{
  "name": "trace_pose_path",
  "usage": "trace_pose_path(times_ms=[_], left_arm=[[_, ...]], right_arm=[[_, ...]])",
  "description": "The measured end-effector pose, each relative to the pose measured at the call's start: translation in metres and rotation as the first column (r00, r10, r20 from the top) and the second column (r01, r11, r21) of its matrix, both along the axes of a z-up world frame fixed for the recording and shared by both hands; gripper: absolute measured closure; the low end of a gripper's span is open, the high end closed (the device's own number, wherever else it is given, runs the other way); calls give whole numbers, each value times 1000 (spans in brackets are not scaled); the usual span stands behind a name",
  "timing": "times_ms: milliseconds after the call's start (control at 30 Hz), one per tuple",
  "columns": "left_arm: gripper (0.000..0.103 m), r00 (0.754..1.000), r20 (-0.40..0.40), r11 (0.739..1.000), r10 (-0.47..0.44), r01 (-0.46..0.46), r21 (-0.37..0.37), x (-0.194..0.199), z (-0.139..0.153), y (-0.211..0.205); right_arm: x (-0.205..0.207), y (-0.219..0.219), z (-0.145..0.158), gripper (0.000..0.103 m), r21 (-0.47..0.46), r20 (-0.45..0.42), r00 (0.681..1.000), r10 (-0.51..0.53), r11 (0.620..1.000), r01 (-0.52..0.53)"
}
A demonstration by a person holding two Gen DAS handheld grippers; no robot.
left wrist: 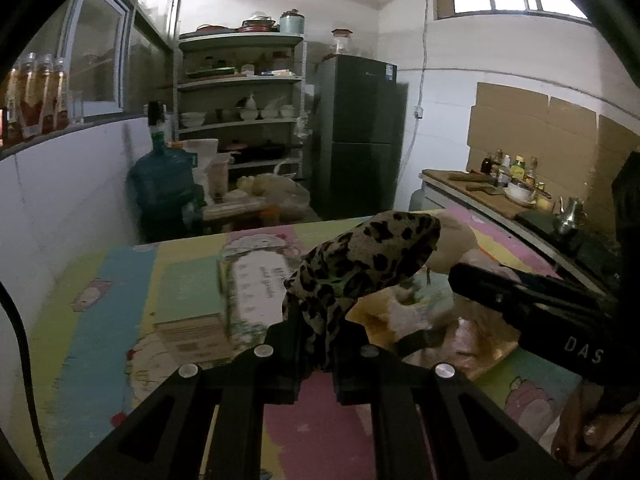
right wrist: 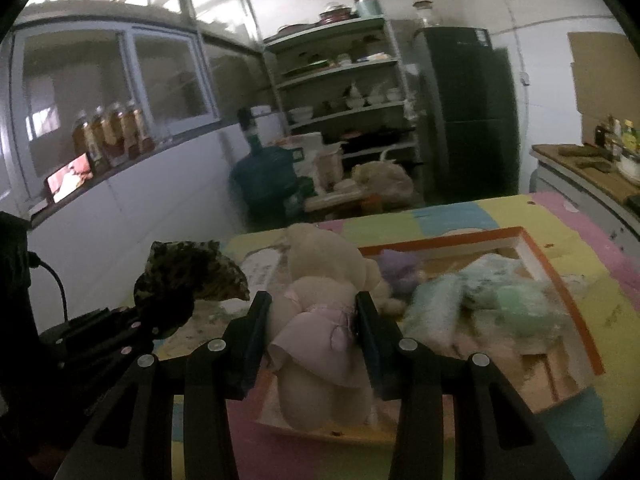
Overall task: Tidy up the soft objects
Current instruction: 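Carry the leopard pouch and plush bear with both tools over the box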
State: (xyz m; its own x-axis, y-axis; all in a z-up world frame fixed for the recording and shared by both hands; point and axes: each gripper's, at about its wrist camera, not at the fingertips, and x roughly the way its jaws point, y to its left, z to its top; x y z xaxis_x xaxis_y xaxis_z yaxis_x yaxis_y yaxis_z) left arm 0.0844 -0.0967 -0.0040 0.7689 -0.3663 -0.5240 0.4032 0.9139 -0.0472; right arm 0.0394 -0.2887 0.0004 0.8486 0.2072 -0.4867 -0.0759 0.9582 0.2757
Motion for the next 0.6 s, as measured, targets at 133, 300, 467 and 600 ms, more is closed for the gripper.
trace_pose_path(times_ms=[133,300,467,600], left_arm=[[92,1000,-9,1000,-15,14,-7,1,0,-13],[92,999,-26,999,-32,32,-20,2,-3,-29],[92,997,-49,998,-58,56,-35,7,-7,-45],[92,995,-63,996,-75,72,-43,12,-10,-57]], right_arm=[[-3,-19,-2,59,7,-2,999,-35,999,35],[-7,-41,-4,59,16,1,998,-67,998,67],[-10,-61,-6,59,27,6,995,-95,995,95],[-9,-75,-10,59,37,1,994,-112,993,112]])
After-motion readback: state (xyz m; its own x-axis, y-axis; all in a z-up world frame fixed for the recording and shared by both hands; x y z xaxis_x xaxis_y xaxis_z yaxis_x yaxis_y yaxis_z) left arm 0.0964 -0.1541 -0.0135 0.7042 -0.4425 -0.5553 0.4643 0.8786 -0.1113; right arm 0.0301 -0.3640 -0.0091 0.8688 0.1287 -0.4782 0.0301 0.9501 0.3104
